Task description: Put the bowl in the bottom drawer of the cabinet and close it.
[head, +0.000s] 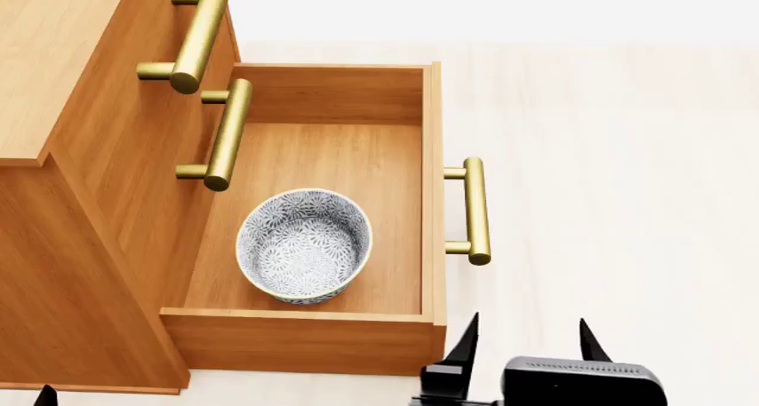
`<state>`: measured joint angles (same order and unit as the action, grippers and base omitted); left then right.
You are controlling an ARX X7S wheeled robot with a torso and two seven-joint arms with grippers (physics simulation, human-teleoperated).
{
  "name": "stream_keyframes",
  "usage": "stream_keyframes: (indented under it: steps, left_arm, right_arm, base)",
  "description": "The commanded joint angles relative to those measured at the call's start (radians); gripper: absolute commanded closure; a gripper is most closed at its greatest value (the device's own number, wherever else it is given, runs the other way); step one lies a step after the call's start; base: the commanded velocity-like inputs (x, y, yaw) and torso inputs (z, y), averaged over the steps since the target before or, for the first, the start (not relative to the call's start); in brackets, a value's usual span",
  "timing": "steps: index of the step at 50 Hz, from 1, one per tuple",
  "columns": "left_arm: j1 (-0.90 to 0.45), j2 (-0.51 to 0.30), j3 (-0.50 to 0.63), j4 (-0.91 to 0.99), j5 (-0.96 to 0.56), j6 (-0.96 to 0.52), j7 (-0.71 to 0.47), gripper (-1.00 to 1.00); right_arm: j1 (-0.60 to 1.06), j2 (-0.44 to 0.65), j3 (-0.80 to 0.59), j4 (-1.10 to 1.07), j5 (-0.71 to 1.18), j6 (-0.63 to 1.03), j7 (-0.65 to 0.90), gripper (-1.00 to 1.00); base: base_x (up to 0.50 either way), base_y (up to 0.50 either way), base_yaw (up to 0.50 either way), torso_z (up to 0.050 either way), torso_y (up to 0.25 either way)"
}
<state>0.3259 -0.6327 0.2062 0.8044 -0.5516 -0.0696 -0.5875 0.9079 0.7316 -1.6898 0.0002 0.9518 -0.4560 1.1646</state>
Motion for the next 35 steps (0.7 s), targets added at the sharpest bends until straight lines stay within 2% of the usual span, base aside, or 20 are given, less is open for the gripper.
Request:
stream_keyframes:
  steps: [1,35]
  left_arm:
    - [-0.001,-0.001,-0.001,-0.007,-0.002,0.007,0.003,-1.00]
    - [-0.001,-0.004,0.001,-0.009,-0.002,0.018,0.001,-1.00]
  right_arm:
    - [-0.001,-0.024,0.007,0.034,0.019,0.005,-0.034,-1.00]
    - [-0.013,-0.113,0.012,0.100,0.033,0.023,-0.114,-1.00]
  base:
    - [0.00,0.00,0.00,0.000,0.000]
    - [0.00,0.00,0.00,0.000,0.000]
